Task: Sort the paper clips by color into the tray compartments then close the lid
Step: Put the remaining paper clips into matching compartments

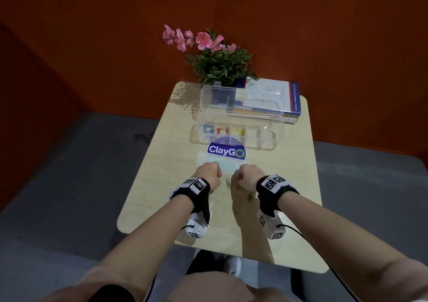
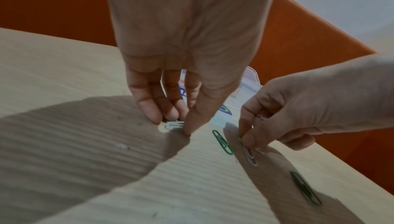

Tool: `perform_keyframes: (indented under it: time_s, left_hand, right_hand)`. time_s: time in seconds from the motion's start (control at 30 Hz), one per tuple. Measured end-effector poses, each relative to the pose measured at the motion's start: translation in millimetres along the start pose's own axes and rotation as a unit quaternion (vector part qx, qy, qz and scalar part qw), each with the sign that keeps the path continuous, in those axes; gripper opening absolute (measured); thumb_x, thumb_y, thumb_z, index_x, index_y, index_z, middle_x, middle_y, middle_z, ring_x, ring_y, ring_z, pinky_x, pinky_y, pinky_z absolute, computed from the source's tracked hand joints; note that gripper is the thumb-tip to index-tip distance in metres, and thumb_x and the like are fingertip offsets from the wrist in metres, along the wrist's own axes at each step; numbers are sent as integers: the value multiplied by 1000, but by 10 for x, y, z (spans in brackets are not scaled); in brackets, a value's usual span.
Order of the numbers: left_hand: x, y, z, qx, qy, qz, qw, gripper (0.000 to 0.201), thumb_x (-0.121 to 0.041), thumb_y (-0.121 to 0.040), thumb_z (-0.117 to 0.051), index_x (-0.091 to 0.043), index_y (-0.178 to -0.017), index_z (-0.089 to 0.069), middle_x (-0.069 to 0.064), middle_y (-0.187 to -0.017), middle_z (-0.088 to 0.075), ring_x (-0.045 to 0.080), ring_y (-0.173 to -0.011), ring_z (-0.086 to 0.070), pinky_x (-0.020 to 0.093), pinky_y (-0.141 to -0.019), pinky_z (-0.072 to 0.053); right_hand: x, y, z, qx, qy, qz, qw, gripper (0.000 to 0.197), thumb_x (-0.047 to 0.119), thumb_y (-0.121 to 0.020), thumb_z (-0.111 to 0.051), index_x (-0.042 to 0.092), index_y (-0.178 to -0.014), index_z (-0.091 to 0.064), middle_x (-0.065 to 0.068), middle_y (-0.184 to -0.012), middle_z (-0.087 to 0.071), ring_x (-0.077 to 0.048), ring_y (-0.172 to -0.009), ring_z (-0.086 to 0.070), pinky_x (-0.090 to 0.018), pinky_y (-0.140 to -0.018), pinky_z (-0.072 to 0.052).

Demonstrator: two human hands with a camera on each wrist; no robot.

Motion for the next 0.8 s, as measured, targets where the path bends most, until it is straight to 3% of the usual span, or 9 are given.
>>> perform_keyframes:
  time_s: [0.1, 0.2, 0.3, 0.4, 0.47, 0.6, 0.7, 0.8]
  left_hand:
    - [-7, -5, 4, 1, -14, -19, 1000, 24, 1, -81, -54, -14, -97, -64, 5, -111, -64, 24, -104, -60, 33, -87, -50]
    - [-20, -5, 9, 2, -25, -36, 999, 21, 0, -82, -55, -17, -90, -62, 4, -109, -64, 23, -104, -59, 29, -83, -47]
    - [-27, -2, 1, 11, -35, -53, 998, 23, 2, -81, -54, -21, -82, -55, 5, -109, -60, 24, -102, -58, 29, -81, -45]
    - [-32, -1, -6, 14, -29, -65, 997, 24, 2, -80, -53, -22, -79, -52, 4, -104, -53, 27, -101, -58, 34, -86, -49]
    - [-56, -5, 6, 4, -17, -71, 997, 23, 3, -80, -52, -20, -81, -54, 0, -98, -52, 26, -101, -58, 31, -81, -46]
    - [-247, 22, -6, -5, 24, -97, 995, 20, 0, -84, -54, -13, -97, -63, 7, -102, -63, 23, -97, -61, 27, -76, -43]
    - [-377, 56, -96, 16, 54, -94, 994, 18, -4, -82, -63, -12, -98, -64, 6, -97, -64, 23, -96, -63, 28, -78, -49]
    - [-451, 75, -200, 33, 66, -78, 994, 22, -5, -78, -67, -9, -99, -64, 11, -105, -66, 27, -98, -64, 34, -82, -52]
  right_hand:
    - [-13, 17, 9, 23, 5, 1, 1000, 25, 14, -89, -47, 2, -108, -60, -17, -115, -64, -32, -106, -60, -34, -80, -47]
    - [-82, 21, 36, 15, -43, 5, 999, 15, 13, -89, -47, 9, -92, -61, -12, -106, -64, -30, -101, -60, -34, -81, -47]
    - [-270, -12, 99, -24, -156, -30, 987, 10, 16, -86, -51, 11, -86, -59, -6, -90, -61, -24, -86, -56, -31, -71, -44]
    - [-486, -22, 177, -71, -251, -60, 964, 10, 15, -82, -54, 11, -74, -58, -7, -92, -68, -21, -80, -56, -24, -58, -41]
    - [-595, -15, 229, -103, -283, -80, 950, 11, 14, -80, -55, 12, -70, -59, -9, -96, -72, -21, -79, -58, -20, -54, -39]
    - [-542, 39, 229, -109, -287, -54, 950, 16, 3, -74, -61, 17, -67, -57, -8, -93, -71, -20, -76, -58, -23, -58, -42]
    - [-335, 73, 100, -50, -235, 0, 971, 14, 3, -70, -65, 13, -79, -64, -7, -91, -70, -18, -73, -58, -20, -60, -43]
    - [-233, 59, 31, -55, -136, 18, 989, 18, 11, -74, -65, 8, -91, -65, -14, -101, -69, -28, -86, -62, -24, -69, -39]
Point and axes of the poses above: each hand's wrist, its own y-axis away from the middle knuckle, its own z-axis out of the back of the hand, x = y × z, the point moved 6 cm from there along -y, towards the middle knuckle
